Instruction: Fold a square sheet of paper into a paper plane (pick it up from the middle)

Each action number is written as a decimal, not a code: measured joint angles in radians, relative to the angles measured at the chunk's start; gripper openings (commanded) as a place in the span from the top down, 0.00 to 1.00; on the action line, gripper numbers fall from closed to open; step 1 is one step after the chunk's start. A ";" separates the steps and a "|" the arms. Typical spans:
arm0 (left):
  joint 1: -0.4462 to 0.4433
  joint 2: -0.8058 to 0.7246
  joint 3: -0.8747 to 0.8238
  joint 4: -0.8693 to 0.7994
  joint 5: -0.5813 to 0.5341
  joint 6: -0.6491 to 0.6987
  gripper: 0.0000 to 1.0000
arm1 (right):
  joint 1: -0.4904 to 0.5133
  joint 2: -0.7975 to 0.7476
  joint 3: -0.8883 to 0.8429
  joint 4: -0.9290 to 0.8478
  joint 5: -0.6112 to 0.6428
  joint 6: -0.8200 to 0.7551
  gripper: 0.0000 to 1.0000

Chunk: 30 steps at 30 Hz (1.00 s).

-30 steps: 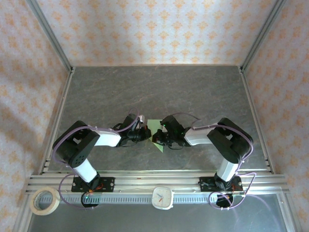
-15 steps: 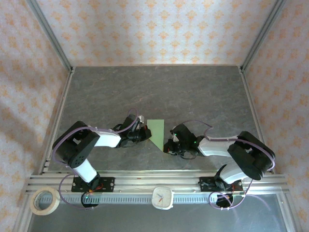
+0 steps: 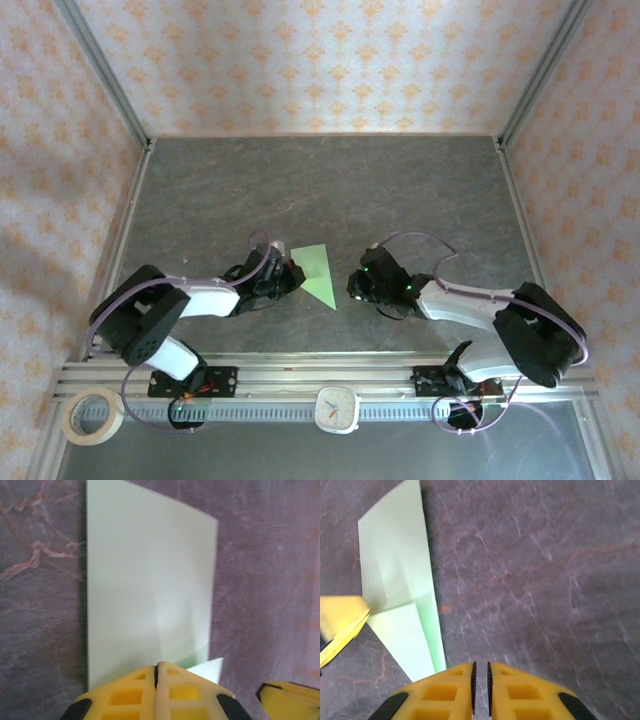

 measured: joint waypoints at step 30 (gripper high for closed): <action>0.177 0.053 0.057 -0.095 0.275 0.180 0.52 | -0.002 0.195 0.095 0.127 -0.119 -0.021 0.65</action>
